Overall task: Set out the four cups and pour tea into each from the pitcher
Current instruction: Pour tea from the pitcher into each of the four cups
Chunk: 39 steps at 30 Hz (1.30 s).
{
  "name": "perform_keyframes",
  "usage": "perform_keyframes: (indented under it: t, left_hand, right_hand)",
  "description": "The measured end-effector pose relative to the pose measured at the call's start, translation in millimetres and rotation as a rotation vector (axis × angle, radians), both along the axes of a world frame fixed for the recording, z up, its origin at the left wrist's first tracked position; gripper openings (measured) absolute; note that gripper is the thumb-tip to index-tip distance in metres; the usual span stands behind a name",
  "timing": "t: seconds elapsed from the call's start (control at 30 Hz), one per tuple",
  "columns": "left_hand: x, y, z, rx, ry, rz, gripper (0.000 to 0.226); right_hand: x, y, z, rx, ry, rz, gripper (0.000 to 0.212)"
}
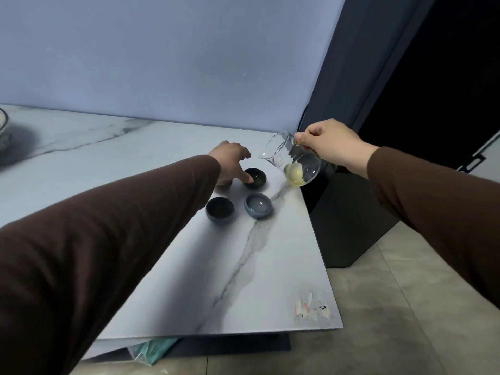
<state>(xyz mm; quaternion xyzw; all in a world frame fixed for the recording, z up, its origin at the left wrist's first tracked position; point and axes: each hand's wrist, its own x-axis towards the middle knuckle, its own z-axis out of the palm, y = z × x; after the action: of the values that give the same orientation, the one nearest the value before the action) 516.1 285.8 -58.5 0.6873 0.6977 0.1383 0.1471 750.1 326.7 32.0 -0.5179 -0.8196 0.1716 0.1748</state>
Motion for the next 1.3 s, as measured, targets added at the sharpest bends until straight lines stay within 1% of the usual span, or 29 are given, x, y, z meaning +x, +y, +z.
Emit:
perform_keyframes:
  t: [0.17,0.3,0.37,0.47,0.53,0.97,1.17,1.3]
  left_hand:
    - [1.3,18.5,-8.6,-0.124,0.005,-0.019,0.078]
    - [2.7,23.4,-13.9,-0.157,0.012,-0.027,0.078]
    - [3.2,23.2,-16.2,-0.169,0.002,-0.02,0.074]
    - [3.5,21.5,-18.4,-0.165,-0.003,-0.026,0.062]
    - [3.7,19.8,-17.9,-0.164,-0.017,-0.021,0.06]
    - [5.4,15.7,-14.9,-0.183,-0.077,0.004,0.051]
    - [4.8,16.7,-17.5,-0.157,-0.084,0.007,0.052]
    - [3.9,17.4,-17.7,-0.155,-0.082,-0.005,0.043]
  right_hand:
    - [-7.5,10.3,2.6,0.064,-0.177,0.048,0.041]
    - [-14.7,16.2,1.3,0.1,-0.256,0.091,0.039]
    - [-18.0,18.5,-0.6,0.112,-0.292,0.107,0.037]
    - [-23.3,20.2,-0.4,0.124,-0.341,0.135,0.036]
    - [-26.8,20.2,0.1,0.133,-0.379,0.157,0.037]
    - [-52.2,13.1,11.7,0.263,-0.519,0.267,0.038]
    - [-60.4,11.4,15.0,0.32,-0.544,0.295,0.037]
    - [-64.5,9.7,17.9,0.348,-0.564,0.325,0.037]
